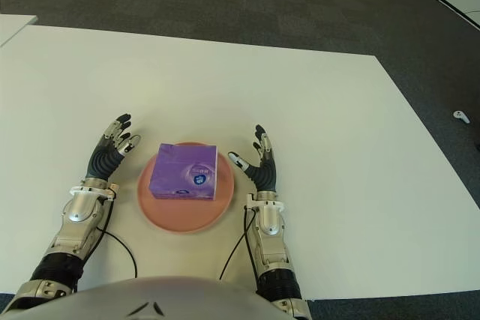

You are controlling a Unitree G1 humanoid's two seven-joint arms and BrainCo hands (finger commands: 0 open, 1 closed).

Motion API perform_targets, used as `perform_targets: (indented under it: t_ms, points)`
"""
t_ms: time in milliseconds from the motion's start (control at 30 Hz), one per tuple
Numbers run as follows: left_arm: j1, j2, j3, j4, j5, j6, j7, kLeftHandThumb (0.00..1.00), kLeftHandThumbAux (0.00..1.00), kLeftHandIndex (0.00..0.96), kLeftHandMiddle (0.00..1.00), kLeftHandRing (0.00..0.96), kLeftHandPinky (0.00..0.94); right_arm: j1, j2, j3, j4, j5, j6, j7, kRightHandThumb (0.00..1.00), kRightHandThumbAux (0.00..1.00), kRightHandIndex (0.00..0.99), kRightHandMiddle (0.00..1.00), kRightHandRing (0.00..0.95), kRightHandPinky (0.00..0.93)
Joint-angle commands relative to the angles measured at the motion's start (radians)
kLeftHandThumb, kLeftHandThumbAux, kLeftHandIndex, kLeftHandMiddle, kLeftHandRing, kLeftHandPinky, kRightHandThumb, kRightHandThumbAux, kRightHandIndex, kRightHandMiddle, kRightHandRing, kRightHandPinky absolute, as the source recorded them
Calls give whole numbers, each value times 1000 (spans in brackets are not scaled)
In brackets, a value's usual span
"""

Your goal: Put the tissue paper into the plate.

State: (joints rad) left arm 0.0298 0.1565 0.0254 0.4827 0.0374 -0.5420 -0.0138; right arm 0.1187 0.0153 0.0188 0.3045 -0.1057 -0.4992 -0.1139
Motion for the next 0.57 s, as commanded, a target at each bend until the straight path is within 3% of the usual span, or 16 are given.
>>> perform_targets:
  t_ms: [33, 567]
  points:
    - [51, -15, -3, 58, 0, 29, -10, 0, 527, 0, 0, 0, 0, 61, 10, -4, 44, 16, 52, 5, 50, 721, 0, 0, 0, 0]
    - [49, -15, -4, 53, 1, 42, -10, 0, 537, 0, 0, 0, 0, 54, 13, -5, 48, 15, 46, 6, 33, 733, 0, 0, 0, 0]
